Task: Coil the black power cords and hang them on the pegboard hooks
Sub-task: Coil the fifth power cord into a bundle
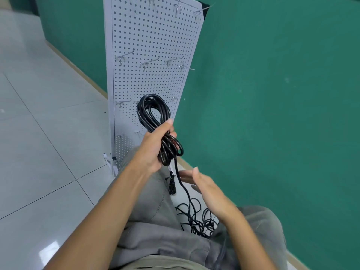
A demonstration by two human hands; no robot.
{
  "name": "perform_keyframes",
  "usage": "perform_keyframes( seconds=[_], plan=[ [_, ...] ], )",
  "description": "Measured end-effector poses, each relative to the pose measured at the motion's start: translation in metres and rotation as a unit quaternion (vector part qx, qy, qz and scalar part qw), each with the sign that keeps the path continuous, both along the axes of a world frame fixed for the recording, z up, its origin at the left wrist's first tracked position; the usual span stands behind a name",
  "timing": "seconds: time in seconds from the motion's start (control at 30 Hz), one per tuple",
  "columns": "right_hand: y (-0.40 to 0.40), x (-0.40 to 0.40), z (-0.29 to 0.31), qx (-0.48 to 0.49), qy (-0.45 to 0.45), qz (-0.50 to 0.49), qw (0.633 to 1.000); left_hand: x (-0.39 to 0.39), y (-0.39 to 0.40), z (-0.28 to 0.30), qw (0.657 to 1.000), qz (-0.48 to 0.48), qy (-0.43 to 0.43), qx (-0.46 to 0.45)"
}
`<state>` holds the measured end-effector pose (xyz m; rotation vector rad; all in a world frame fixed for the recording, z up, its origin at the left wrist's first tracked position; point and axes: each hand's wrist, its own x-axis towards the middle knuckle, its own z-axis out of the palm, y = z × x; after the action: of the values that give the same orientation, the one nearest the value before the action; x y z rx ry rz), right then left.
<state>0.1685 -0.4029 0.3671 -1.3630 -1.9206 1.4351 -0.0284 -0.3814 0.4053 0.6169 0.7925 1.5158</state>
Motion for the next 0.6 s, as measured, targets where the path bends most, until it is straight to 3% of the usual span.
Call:
perform_keyframes(
  seconds=[0.17, 0.37, 0.6],
  plan=[
    [0.010, -0.008, -0.021, 0.054, -0.087, 0.026, 0.994, -0.009, 0.003, 0.002, 0.999, 0.039, -0.032, -0.003],
    [0.006, -0.009, -0.022, 0.117, -0.039, -0.032, 0.992, -0.011, 0.007, -0.007, 0.997, 0.048, -0.045, -0.031],
    [-0.003, 0.002, 0.010, 0.173, 0.042, -0.076, 0.981, -0.009, 0.009, -0.014, 0.972, 0.155, 0.153, -0.083]
  ],
)
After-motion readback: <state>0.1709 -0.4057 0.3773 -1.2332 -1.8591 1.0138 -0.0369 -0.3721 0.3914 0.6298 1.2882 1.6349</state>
